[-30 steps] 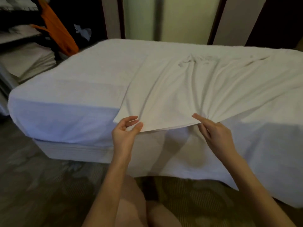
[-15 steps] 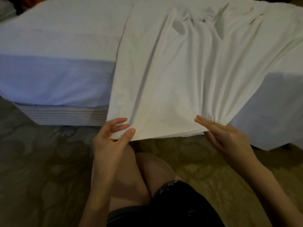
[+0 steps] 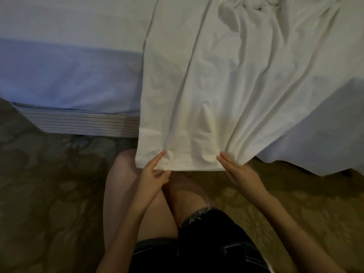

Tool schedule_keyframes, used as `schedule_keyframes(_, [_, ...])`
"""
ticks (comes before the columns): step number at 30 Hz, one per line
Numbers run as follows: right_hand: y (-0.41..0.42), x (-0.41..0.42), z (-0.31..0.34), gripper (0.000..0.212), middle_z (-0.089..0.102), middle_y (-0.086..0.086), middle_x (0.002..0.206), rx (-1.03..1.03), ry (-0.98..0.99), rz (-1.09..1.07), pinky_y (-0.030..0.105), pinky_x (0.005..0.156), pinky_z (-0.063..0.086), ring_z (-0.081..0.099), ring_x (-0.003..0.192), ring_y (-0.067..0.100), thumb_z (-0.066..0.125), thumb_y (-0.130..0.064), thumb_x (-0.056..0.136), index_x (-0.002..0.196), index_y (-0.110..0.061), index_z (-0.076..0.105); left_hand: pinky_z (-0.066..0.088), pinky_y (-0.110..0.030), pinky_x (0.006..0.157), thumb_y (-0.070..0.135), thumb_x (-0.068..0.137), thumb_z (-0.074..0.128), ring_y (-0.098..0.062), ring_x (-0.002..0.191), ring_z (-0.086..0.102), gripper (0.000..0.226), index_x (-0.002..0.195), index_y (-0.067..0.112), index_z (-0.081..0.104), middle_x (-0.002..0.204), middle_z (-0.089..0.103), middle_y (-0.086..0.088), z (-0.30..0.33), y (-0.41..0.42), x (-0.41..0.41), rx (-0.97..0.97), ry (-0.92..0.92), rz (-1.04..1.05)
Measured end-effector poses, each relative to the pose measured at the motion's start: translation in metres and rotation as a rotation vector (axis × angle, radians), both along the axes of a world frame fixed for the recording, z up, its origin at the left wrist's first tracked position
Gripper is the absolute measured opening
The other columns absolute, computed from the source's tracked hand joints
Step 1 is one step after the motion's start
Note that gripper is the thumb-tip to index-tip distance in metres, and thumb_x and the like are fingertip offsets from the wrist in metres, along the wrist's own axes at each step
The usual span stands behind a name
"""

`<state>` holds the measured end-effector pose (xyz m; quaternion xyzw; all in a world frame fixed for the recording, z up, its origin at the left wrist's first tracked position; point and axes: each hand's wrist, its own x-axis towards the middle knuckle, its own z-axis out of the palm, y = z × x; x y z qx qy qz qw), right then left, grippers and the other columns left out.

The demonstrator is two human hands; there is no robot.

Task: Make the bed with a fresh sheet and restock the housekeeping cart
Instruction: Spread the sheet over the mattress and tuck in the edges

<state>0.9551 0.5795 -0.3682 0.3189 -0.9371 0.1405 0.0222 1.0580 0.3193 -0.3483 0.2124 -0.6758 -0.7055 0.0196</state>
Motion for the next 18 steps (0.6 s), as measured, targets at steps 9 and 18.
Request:
schedule_keyframes(9, [-0.024, -0.041, 0.010, 0.057, 0.018, -0.009, 0.156, 0.025, -0.058, -0.009, 0.025, 0.051, 0.049, 0.065, 0.081, 0.015, 0.048, -0.034, 0.096, 0.146, -0.041, 0.020, 0.049, -0.013, 0.073, -0.002, 0.091, 0.056, -0.017, 0.096, 0.057, 0.033, 0.120, 0.011, 0.058, 0.114, 0.059, -0.010, 0.005, -0.050, -0.073, -0.259, 0.090, 0.243])
schedule_keyframes(18, [-0.096, -0.116, 0.064, 0.050, 0.029, 0.012, 0.152, -0.122, 0.471, 0.163, 0.051, 0.115, 0.018, 0.018, 0.143, 0.027, 0.042, -0.028, 0.095, 0.143, -0.020, 0.039, 0.043, -0.030, 0.097, 0.020, 0.087, 0.067, -0.020, 0.115, 0.052, 0.040, 0.124, 0.011, 0.055, 0.124, 0.053, -0.007, 0.044, -0.056, -0.150, -0.404, 0.223, 0.523])
